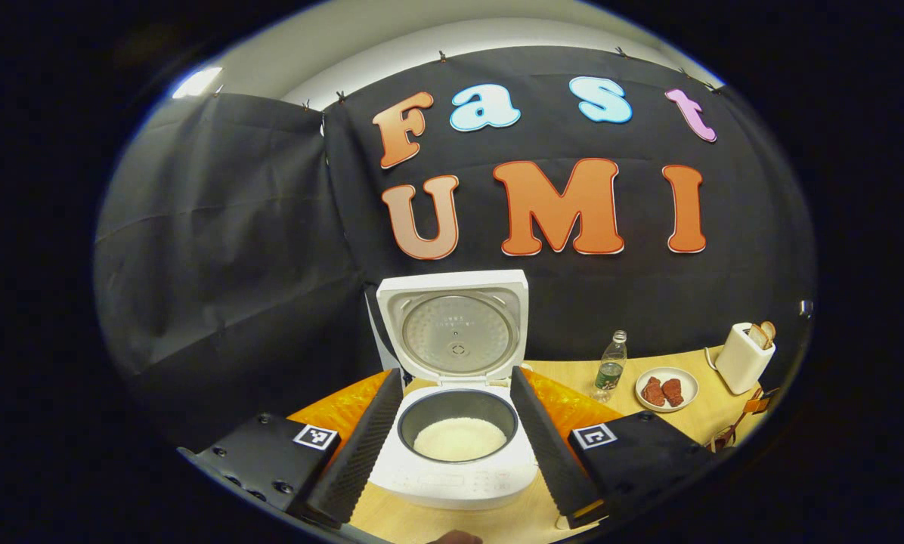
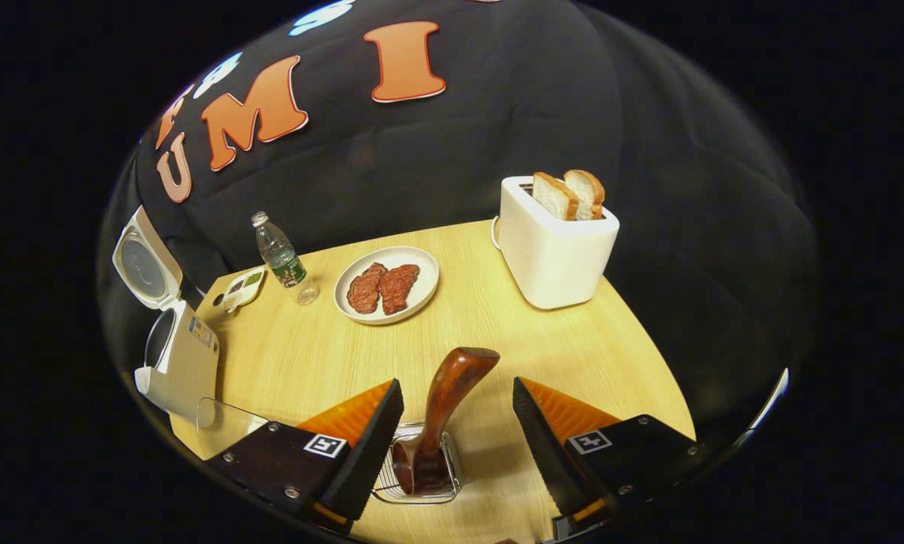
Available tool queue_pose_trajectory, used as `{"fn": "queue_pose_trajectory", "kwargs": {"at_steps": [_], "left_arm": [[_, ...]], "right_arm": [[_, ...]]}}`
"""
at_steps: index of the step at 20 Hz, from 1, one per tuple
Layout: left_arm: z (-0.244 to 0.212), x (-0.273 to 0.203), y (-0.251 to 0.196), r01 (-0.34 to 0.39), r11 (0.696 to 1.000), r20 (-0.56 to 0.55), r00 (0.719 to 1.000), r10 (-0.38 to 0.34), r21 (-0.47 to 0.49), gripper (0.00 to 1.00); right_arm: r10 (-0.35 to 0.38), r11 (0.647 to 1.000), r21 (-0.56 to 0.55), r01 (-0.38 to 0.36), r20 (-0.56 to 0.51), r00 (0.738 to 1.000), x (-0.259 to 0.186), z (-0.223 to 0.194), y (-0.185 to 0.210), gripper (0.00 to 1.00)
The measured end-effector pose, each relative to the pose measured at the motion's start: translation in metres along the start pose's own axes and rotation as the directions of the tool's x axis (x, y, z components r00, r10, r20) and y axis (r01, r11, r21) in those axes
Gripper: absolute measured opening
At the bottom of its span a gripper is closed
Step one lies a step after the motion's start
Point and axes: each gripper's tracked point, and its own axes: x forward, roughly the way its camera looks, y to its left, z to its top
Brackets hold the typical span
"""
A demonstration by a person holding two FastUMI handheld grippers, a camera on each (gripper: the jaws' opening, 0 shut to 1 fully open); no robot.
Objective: Close the left gripper, press the button to open the rice cooker; take a wooden spoon from the chopstick holder with the right hand, scoop a spoonful of rice and pour it into the rice cooker, then put the wooden spoon back into the chopstick holder.
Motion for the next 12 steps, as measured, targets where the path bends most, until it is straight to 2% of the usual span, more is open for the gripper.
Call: {"fn": "queue_pose_trajectory", "kwargs": {"at_steps": [1, 2, 3, 4, 6, 9, 10, 11, 12], "left_arm": [[-0.002, -0.002, -0.002, -0.003, 1.000, -0.004, 1.000, 0.003, 0.006, 0.97], [-0.003, -0.006, -0.003, -0.005, 1.000, -0.004, 1.000, 0.006, 0.017, 0.95], [-0.003, -0.009, -0.006, -0.006, 1.000, -0.002, 1.000, 0.006, 0.028, 0.97], [-0.003, -0.010, -0.008, -0.005, 0.999, -0.001, 1.000, 0.005, 0.035, 0.95], [-0.008, -0.012, -0.020, 0.015, 1.000, -0.020, 1.000, -0.015, 0.012, 0.95], [-0.012, -0.010, -0.033, 0.040, 0.999, -0.034, 0.999, -0.039, 0.029, 0.99], [-0.010, -0.010, -0.036, 0.046, 0.998, -0.029, 0.999, -0.045, 0.040, 0.95], [-0.008, -0.008, -0.039, 0.054, 0.997, -0.022, 0.998, -0.053, 0.049, 1.00], [-0.007, -0.006, -0.042, 0.061, 0.997, -0.017, 0.998, -0.060, 0.057, 1.00]], "right_arm": [[0.008, 1.000, 0.009, -0.008, -0.008, 1.000, 0.007, -0.001, 0.001, 0.91], [0.010, 1.000, 0.014, -0.010, -0.017, 1.000, 0.014, -0.004, 0.000, 0.87], [0.012, 1.000, 0.024, -0.011, -0.026, 1.000, 0.020, -0.005, -0.001, 0.83], [0.015, 0.999, 0.042, -0.013, -0.041, 0.999, 0.024, -0.008, -0.001, 0.76], [0.046, 0.995, 0.095, -0.042, -0.041, 0.998, 0.027, -0.007, 0.003, 0.67], [0.044, 0.992, 0.118, -0.038, -0.049, 0.998, 0.035, -0.013, 0.001, 0.55], [0.048, 0.991, 0.130, -0.042, -0.043, 0.998, 0.035, -0.012, 0.003, 0.50], [0.048, 0.990, 0.131, -0.044, -0.031, 0.998, 0.035, -0.011, 0.003, 0.48], [0.051, 0.990, 0.129, -0.048, -0.023, 0.998, 0.033, -0.011, 0.004, 0.44]]}}
